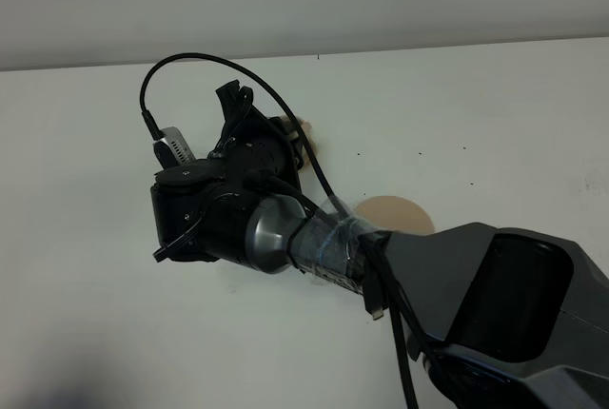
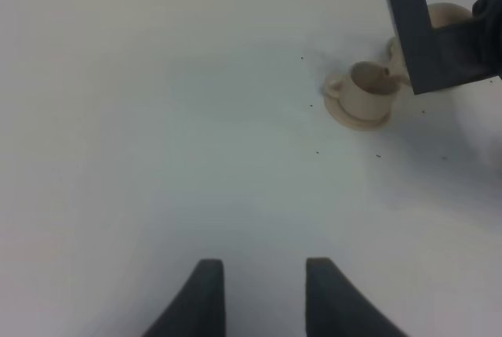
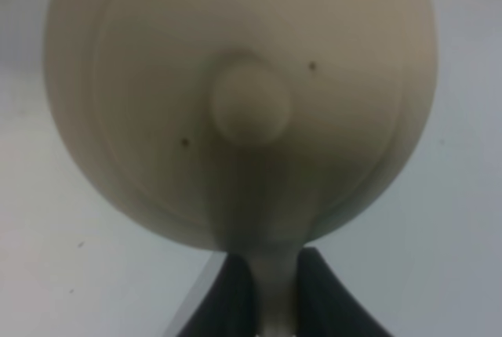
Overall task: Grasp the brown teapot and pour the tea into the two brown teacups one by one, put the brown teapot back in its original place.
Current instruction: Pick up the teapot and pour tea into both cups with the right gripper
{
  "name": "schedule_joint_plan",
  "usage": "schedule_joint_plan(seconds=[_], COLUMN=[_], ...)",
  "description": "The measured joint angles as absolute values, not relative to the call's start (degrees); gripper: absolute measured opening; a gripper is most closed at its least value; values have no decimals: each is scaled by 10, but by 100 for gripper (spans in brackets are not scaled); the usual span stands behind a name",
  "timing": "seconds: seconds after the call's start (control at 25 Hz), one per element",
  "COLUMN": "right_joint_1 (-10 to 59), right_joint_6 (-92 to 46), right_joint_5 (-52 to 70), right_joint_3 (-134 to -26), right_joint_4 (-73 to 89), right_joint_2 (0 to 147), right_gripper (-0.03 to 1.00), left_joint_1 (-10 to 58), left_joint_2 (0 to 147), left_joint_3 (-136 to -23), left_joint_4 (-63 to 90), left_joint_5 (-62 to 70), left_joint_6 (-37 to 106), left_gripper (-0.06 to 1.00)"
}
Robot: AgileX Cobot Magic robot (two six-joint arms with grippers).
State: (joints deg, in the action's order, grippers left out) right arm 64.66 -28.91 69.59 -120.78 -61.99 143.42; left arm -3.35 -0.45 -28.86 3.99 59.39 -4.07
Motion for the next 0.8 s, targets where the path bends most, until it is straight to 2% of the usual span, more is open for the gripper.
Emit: schedule_joint_plan(seconds=[0.8], right_joint_1=[653], right_joint_6=[-289], right_joint_5=[694], right_joint_3=[-1208], right_joint_4=[-649], right_joint_2=[1434], right_gripper=[11], left_joint_1=[-33], left_joint_2=[-5], left_joint_3=[-289], left_joint_4=[40], left_joint_5=[594], left_joint_6=[-41], left_gripper=[28])
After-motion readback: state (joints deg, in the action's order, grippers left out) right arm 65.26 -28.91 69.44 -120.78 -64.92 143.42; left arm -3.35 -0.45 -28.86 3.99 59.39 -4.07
